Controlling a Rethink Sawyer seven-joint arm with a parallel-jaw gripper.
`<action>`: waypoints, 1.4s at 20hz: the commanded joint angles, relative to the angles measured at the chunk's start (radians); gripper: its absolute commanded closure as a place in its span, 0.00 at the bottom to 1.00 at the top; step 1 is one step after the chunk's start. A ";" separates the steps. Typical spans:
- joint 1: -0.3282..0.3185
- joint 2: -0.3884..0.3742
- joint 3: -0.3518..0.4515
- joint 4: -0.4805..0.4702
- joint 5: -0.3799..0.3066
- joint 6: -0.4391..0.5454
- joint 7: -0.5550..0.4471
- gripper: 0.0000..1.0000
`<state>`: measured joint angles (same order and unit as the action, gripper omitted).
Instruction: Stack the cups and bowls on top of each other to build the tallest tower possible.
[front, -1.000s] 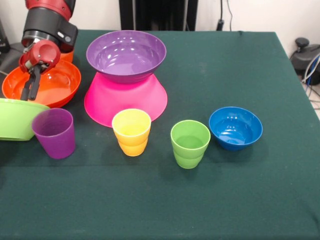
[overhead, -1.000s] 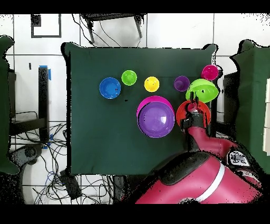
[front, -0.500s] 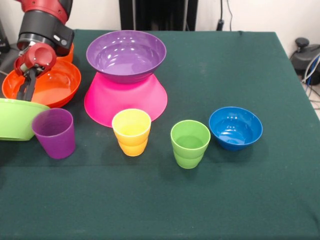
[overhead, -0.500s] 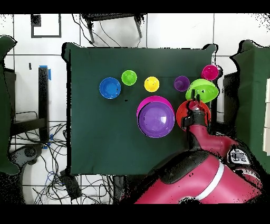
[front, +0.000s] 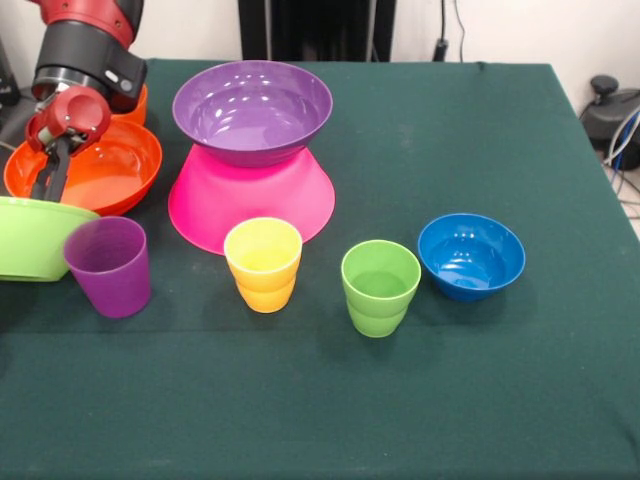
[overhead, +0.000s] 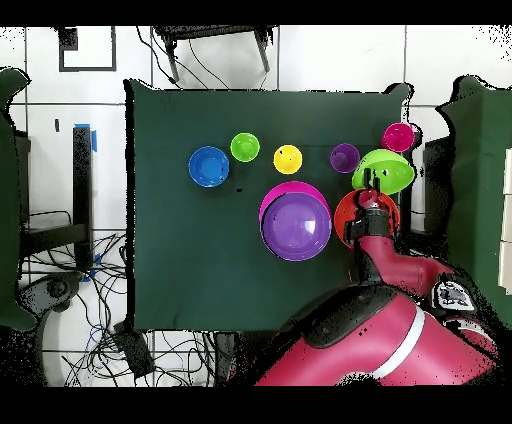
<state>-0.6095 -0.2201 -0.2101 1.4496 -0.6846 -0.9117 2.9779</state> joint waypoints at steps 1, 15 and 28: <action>0.025 -0.013 0.115 -0.036 -0.052 0.070 0.103 0.00; 0.048 -0.112 0.109 0.040 -0.092 0.131 0.145 0.00; 0.057 -0.117 0.131 0.044 -0.058 0.145 0.133 0.00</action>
<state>-0.6008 -0.3624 -0.2101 1.4610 -0.7050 -0.9117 2.9779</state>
